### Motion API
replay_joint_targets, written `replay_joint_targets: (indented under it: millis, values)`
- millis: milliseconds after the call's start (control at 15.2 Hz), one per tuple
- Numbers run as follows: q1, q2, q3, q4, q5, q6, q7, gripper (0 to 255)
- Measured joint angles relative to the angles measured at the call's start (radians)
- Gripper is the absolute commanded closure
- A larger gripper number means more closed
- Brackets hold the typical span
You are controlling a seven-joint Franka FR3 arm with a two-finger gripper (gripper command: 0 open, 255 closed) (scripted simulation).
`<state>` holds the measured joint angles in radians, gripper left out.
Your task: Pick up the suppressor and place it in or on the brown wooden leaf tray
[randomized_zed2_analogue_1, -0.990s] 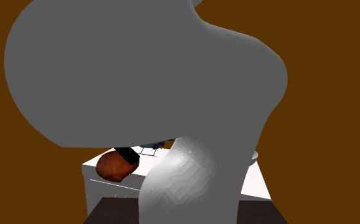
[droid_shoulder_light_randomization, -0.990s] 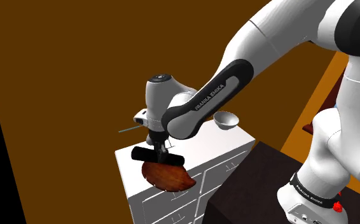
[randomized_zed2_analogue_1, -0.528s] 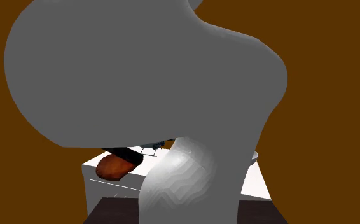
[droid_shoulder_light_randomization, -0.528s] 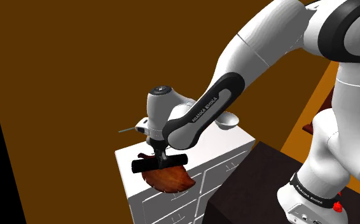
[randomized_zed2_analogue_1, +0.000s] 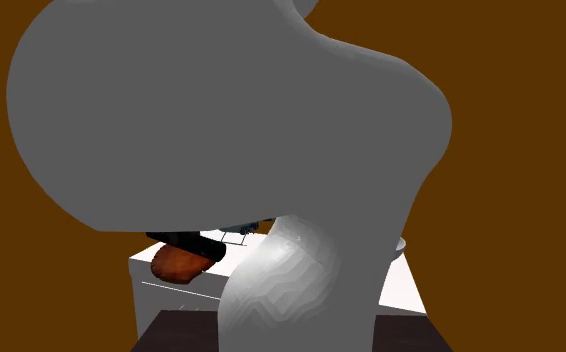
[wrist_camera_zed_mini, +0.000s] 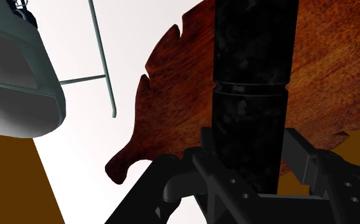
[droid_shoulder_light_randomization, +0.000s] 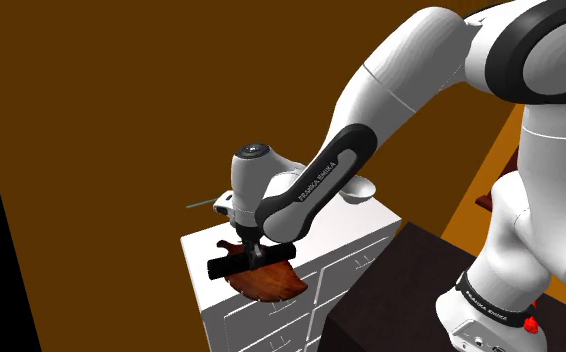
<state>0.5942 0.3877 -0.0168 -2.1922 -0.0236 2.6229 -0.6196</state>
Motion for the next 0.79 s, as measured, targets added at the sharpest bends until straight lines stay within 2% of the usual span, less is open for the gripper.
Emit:
replay_joint_targets:
  millis: [132, 198, 594, 792]
  values:
    - [0.0, 0.0, 0.0, 0.0, 0.0, 0.0, 0.0, 255]
    - [0.0, 0.0, 0.0, 0.0, 0.0, 0.0, 0.0, 0]
    - [0.0, 0.0, 0.0, 0.001, 0.0, 0.0, 0.0, 0]
    - [0.0, -0.061, 0.0, -0.003, 0.0, -0.057, -0.001, 0]
